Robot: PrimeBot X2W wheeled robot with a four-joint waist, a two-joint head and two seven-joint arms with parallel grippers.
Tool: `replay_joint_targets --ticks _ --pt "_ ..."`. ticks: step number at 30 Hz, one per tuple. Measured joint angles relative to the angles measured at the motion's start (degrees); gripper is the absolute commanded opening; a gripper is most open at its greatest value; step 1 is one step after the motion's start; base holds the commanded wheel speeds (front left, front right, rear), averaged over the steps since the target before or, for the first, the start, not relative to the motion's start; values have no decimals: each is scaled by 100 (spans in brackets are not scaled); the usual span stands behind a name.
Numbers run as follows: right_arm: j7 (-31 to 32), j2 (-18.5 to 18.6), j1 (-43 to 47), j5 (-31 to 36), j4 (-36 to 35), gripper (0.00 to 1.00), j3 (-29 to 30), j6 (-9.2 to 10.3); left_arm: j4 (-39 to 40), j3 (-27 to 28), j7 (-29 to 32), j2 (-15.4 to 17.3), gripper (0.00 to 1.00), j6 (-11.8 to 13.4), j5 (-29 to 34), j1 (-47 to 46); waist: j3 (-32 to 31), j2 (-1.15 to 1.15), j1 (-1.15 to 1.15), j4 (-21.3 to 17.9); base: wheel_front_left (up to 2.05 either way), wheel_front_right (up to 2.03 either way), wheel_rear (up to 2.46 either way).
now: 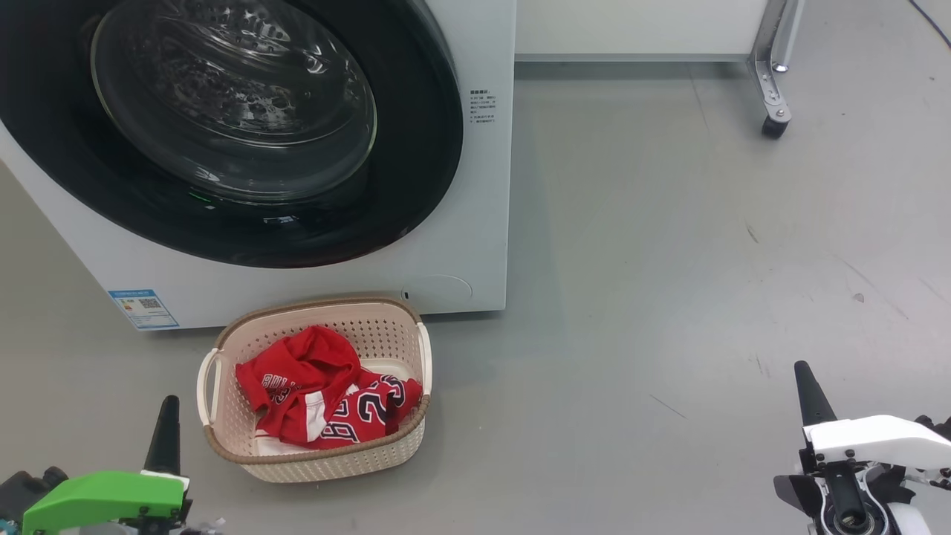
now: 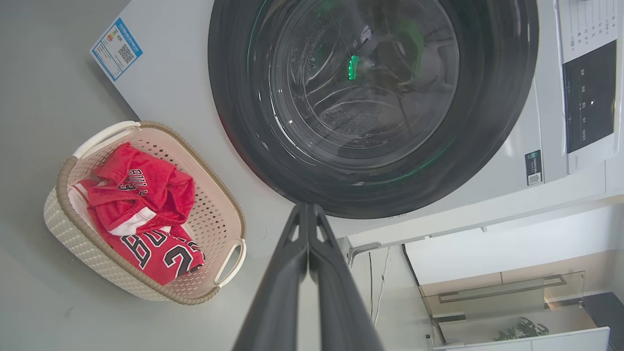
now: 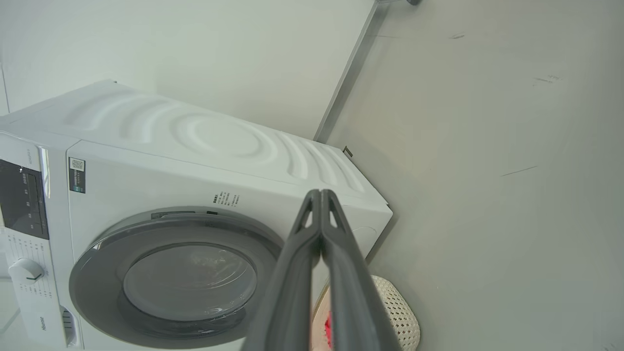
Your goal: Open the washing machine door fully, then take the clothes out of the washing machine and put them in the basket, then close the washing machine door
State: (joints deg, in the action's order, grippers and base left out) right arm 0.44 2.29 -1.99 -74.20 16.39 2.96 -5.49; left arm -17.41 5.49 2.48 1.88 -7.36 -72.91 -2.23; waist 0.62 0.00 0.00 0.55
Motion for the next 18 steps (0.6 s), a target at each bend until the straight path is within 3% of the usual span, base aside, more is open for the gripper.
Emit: replay_joint_targets --ticks 18 --pt "342 24 -110 -1384 -13 0 250 -100 108 0 353 0 0 0 -1337 -116 -36 0 0 -42 0 0 0"
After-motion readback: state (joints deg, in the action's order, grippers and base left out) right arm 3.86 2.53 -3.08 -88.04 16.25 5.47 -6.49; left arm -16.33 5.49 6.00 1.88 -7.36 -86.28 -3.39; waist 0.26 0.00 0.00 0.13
